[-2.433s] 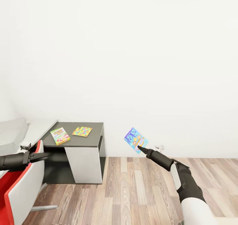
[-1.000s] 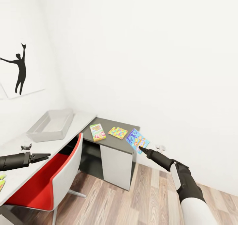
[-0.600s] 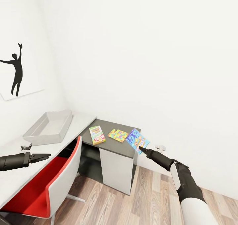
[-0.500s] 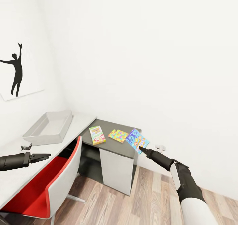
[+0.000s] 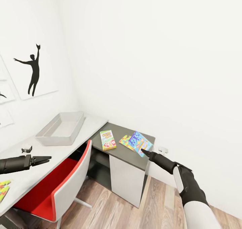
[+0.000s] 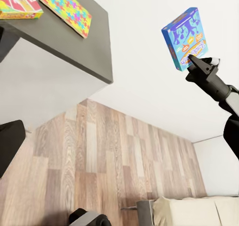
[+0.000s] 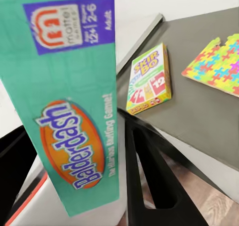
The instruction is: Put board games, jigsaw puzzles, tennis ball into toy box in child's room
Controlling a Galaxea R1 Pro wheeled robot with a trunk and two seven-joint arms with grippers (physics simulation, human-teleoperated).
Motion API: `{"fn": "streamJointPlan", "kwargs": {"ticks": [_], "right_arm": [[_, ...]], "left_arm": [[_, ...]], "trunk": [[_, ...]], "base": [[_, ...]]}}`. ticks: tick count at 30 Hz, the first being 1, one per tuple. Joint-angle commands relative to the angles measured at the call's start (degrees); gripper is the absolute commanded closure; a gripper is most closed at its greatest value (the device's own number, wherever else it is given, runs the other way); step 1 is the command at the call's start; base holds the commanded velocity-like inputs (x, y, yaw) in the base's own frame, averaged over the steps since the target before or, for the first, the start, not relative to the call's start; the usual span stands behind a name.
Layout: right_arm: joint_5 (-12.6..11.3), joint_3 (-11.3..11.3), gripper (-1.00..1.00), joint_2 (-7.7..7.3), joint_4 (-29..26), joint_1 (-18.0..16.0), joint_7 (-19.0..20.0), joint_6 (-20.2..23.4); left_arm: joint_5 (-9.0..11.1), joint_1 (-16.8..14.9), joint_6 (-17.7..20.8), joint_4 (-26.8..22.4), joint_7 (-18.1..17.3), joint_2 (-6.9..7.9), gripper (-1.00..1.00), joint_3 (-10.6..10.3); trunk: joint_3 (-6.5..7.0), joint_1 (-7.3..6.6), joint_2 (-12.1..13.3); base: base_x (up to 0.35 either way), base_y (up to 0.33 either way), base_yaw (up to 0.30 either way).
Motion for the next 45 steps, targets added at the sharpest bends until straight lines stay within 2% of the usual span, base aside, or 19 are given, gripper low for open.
{"fn": "streamJointPlan", "kwargs": {"ticks": [1,12,20,29,38,45], "right_arm": [[-0.4,-0.2,1.00,0.05,0.0,-0.1,0.1,0.6],[-0.4,-0.2,1.00,0.05,-0.1,-0.1,0.1,0.8],[-0.4,0.4,1.00,0.01,-0.3,-0.1,0.1,4.4],[-0.5,0.7,1.00,-0.04,-0.3,-0.1,0.1,5.5],[-0.6,0.6,1.00,-0.09,-0.2,-0.1,0.2,5.3],[-0.6,0.5,1.00,-0.12,-0.2,-0.1,0.3,5.1]], "left_arm": [[0.0,-0.1,0.6,0.0,-0.2,0.01,-1.00,0.0],[-0.1,-0.1,0.6,0.0,-0.2,0.01,-1.00,-0.1],[-0.1,-0.1,0.6,0.0,-0.2,0.01,-1.00,0.0],[-0.1,-0.1,0.6,0.0,-0.2,0.01,-1.00,0.0],[-0.1,-0.1,0.6,0.0,-0.2,0.05,-1.00,0.0],[-0.1,-0.1,0.6,0.0,-0.2,0.09,-1.00,0.0]], "trunk": [[-0.13,0.06,-0.1],[-0.13,0.06,-0.1],[-0.16,0.06,-0.1],[-0.56,0.06,-0.1],[-1.18,0.06,-0.1],[-1.32,0.06,-0.1]], "base": [[0.192,-0.100,0.282],[0.053,-0.014,0.283],[0.001,0.000,0.283],[0.007,0.042,0.254],[0.118,0.017,0.192],[0.175,0.001,0.044]]}}
